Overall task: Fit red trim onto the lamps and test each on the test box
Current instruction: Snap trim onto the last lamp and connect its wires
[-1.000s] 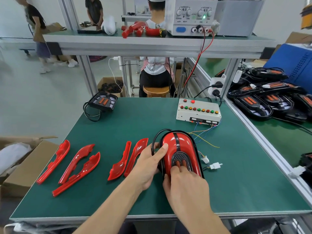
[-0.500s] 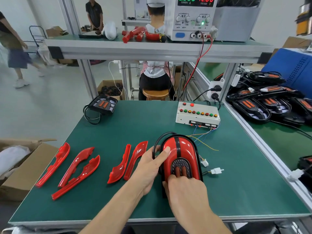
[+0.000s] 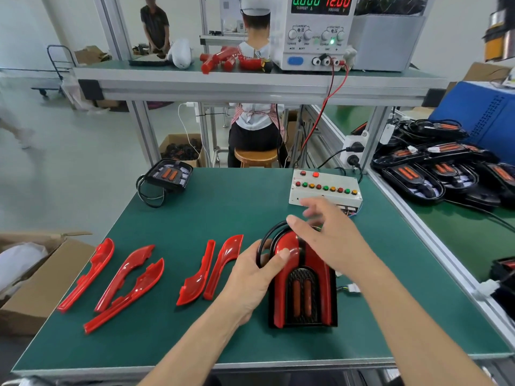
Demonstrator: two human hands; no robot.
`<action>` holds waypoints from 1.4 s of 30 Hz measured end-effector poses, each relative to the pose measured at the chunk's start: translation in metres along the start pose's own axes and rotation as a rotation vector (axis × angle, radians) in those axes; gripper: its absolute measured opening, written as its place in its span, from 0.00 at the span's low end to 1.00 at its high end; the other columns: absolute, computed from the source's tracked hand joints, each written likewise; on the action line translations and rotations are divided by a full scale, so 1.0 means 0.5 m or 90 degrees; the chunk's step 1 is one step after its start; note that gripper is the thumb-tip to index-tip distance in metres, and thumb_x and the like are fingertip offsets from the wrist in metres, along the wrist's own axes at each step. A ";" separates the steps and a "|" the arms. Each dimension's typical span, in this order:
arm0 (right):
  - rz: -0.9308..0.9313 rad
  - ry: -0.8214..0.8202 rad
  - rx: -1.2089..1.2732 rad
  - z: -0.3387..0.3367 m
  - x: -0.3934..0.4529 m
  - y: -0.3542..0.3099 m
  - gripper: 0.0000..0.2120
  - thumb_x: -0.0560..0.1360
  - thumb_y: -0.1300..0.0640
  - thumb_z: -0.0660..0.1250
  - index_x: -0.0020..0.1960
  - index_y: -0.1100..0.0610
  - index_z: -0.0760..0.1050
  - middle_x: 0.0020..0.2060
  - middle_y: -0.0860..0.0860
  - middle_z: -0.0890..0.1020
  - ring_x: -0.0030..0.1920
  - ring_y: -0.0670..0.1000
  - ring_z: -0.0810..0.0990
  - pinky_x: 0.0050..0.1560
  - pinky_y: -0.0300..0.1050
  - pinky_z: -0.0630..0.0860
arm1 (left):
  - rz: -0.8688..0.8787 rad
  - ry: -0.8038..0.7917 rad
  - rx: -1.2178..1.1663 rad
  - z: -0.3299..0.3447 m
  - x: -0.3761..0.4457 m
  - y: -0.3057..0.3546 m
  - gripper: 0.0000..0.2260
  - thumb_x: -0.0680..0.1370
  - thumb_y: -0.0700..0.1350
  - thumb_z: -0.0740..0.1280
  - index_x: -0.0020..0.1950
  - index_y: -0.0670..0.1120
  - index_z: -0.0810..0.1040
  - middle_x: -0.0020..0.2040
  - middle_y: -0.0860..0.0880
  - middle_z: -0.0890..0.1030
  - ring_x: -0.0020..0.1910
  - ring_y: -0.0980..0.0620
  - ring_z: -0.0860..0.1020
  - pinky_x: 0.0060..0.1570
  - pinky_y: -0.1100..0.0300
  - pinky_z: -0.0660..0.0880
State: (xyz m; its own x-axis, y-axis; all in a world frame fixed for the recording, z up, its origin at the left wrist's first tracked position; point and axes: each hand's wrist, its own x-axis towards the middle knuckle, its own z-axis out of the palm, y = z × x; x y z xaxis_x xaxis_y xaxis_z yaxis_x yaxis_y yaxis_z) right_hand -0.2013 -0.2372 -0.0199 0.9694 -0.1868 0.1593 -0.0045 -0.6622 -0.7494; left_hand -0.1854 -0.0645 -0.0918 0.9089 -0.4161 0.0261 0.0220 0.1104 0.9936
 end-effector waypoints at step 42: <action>-0.007 0.073 -0.306 0.153 -0.206 0.025 0.19 0.75 0.31 0.59 0.41 0.47 0.65 0.38 0.45 0.78 0.38 0.50 0.80 0.37 0.45 0.70 | -0.138 -0.040 -0.151 -0.009 -0.012 -0.045 0.21 0.80 0.55 0.69 0.67 0.44 0.78 0.63 0.43 0.83 0.64 0.44 0.81 0.68 0.46 0.74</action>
State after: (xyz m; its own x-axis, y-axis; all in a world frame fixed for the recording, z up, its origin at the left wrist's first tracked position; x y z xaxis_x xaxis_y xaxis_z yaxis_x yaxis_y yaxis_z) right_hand -0.2823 -0.1707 -0.0947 0.9367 -0.2392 0.2555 -0.1339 -0.9193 -0.3700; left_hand -0.1897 -0.0606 -0.1148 0.8447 -0.5076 -0.1697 0.3158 0.2167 0.9237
